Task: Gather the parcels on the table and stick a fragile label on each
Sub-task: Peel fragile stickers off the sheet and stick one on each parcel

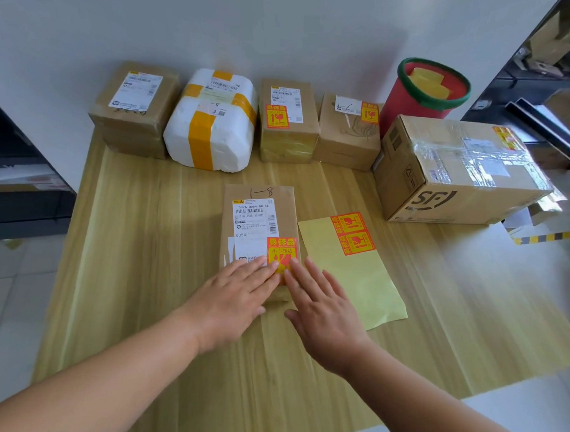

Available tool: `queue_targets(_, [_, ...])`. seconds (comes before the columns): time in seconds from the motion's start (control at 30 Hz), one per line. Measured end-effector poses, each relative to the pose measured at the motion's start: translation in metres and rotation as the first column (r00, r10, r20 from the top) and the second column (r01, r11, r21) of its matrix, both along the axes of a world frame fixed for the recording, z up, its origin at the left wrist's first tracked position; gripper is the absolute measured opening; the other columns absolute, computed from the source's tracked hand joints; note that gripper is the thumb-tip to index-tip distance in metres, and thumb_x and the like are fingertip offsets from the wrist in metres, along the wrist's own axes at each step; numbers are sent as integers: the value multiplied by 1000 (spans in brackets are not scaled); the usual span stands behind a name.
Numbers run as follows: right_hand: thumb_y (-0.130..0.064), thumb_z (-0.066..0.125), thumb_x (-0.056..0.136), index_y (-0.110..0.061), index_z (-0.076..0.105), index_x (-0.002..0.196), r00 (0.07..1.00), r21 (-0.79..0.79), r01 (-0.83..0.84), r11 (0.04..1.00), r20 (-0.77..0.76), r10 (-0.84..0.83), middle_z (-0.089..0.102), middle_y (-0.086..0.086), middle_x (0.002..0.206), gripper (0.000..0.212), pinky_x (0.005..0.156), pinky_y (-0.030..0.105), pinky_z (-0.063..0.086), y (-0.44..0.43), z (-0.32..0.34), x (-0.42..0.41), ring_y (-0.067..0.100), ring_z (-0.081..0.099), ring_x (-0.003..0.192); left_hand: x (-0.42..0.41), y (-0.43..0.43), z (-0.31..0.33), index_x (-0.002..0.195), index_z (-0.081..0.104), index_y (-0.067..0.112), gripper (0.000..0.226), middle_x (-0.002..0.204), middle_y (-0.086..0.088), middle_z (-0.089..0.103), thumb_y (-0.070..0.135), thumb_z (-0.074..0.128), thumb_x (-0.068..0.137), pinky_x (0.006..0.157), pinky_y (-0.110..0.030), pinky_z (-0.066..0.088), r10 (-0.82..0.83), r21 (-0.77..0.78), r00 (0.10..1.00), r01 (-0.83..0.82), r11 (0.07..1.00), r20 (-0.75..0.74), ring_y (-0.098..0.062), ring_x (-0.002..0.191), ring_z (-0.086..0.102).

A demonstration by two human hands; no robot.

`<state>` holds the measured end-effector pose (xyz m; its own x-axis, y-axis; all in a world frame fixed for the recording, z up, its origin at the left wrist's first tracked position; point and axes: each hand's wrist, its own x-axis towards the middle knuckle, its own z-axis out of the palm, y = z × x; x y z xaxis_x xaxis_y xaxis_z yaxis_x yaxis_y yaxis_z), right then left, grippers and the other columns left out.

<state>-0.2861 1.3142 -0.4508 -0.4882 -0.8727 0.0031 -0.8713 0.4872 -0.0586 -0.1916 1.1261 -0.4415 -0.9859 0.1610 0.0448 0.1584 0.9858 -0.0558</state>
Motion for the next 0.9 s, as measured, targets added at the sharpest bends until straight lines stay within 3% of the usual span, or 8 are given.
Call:
queue_targets(0.3, [-42, 39, 92, -8, 35, 146, 999, 40, -46, 998, -20, 47, 29, 9, 154, 64, 110, 42, 23, 12, -4, 3, 26, 27, 143, 11, -10, -5, 142, 33, 14, 57, 146, -7, 44, 35, 33, 89, 105, -40, 27, -53, -25, 998, 54, 998, 42, -24, 134, 42])
queue_targets(0.43, [-43, 37, 92, -10, 33, 146, 999, 49, -47, 998, 0, 47, 26, 8, 155, 64, 110, 41, 23, 12, -6, 2, 24, 29, 142, 11, -11, -8, 140, 36, 14, 56, 145, -6, 46, 37, 34, 89, 105, -40, 27, -46, 5, 999, 46, 999, 27, -23, 135, 40])
queue_targets(0.6, [-45, 37, 92, -8, 32, 144, 995, -38, 48, 998, 87, -45, 34, 13, 152, 64, 108, 38, 25, 4, 2, -4, 26, 36, 139, 0, -11, -3, 141, 36, 14, 63, 148, -9, 41, 49, 32, 88, 109, -45, 19, 84, 23, 996, -85, 996, 26, -28, 138, 29])
queue_targets(0.77, [-49, 33, 92, -4, 39, 143, 988, 45, 103, 994, 115, -107, 37, 15, 150, 68, 110, 39, 36, -8, -2, -9, 25, 41, 136, -10, -18, -9, 142, 31, 18, 66, 145, -10, 45, 53, 29, 86, 109, -45, 12, 191, 4, 974, -193, 981, 123, -29, 137, 26])
queue_targets(0.83, [-48, 33, 91, -4, 41, 142, 982, 45, 111, 993, 148, -116, 38, 14, 149, 68, 106, 42, 39, -10, -1, -10, 24, 43, 134, -10, -19, -10, 143, 30, 18, 65, 146, -10, 44, 51, 30, 86, 109, -45, 16, 187, 37, 974, -193, 981, 132, -29, 137, 25])
queue_targets(0.9, [-49, 34, 90, -4, 38, 143, 974, 24, 132, 991, 184, -134, 38, 14, 150, 69, 108, 40, 34, -10, 1, -13, 24, 43, 135, -11, -18, -5, 148, 17, 16, 74, 154, -11, 28, 53, 37, 88, 112, -44, 23, 247, 116, 960, -262, 958, 128, -29, 142, 14])
